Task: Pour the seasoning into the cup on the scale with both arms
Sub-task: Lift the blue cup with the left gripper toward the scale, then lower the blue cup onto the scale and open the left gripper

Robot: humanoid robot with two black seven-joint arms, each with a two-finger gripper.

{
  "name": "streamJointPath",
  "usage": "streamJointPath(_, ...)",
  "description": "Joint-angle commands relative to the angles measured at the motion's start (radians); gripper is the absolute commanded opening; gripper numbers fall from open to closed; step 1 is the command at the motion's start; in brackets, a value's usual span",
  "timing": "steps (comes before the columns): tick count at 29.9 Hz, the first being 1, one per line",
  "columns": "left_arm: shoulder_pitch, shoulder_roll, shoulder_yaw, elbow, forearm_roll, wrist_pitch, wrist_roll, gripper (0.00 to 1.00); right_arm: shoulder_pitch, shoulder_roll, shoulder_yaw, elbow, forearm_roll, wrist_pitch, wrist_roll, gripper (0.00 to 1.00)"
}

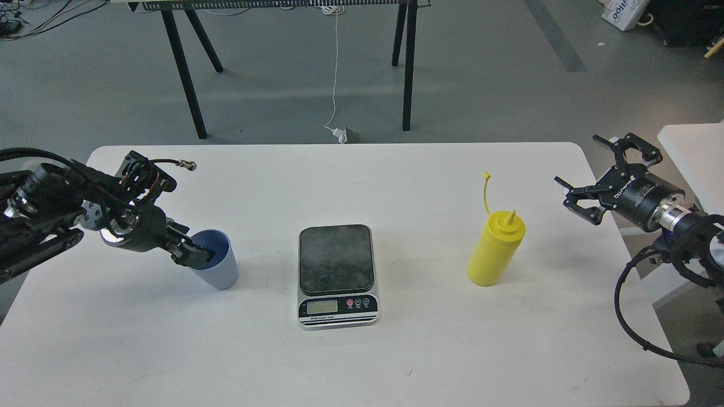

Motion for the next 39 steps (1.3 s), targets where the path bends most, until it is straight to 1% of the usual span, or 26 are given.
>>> streamJointPath(1,0.000,0.000,0.000,0.000,0.000,0.000,0.000,0.55,-0.001,0.000,0.000,0.000,0.000,0.000,0.000,0.96)
streamJointPath(3,0.000,0.000,0.000,-0.001,0.000,0.000,0.000,0.43,-0.001,0.000,0.000,0.000,0.000,0.000,0.000,0.96)
streamJointPath(7,0.000,0.000,0.000,-0.001,0.000,0.000,0.000,0.25,-0.002,0.000,0.000,0.000,0.000,0.000,0.000,0.96)
streamJointPath(10,0.000,0.000,-0.006,-0.001,-0.006,0.000,0.000,0.06,-0.005,0.000,0.002,0.000,0.000,0.000,0.000,0.96)
streamJointPath(14,-0.009,0.006,-0.003,-0.001,-0.029,0.000,0.000,0.03,-0.010,0.000,0.000,0.000,0.000,0.000,0.000,0.96)
streamJointPath(18,-0.024,0.009,-0.014,-0.001,-0.106,0.000,0.000,0.02,-0.013,0.000,0.002,0.000,0.000,0.000,0.000,0.96)
streamJointPath(23,-0.127,0.007,-0.014,-0.003,-0.176,0.000,0.000,0.02,-0.015,0.001,0.002,0.000,0.000,0.000,0.000,0.96)
streamJointPath(26,-0.201,-0.006,-0.023,-0.032,-0.225,0.000,0.000,0.02,-0.013,0.003,0.002,0.000,0.000,0.000,0.000,0.96)
streamJointPath(27,-0.224,-0.023,-0.024,-0.043,-0.251,0.000,0.000,0.02,-0.015,0.003,0.002,0.000,0.000,0.000,0.000,0.96)
streamJointPath(29,-0.257,-0.093,-0.034,-0.041,-0.320,0.000,0.000,0.02,-0.013,0.003,0.002,0.000,0.000,0.000,0.000,0.96)
streamJointPath(32,-0.262,-0.166,-0.034,-0.041,-0.341,0.000,0.000,0.02,-0.015,0.001,0.002,0.000,0.000,0.000,0.000,0.96)
streamJointPath(39,-0.244,-0.275,-0.020,-0.035,-0.284,0.000,0.000,0.02,-0.022,-0.003,0.005,0.000,0.000,0.000,0.000,0.96)
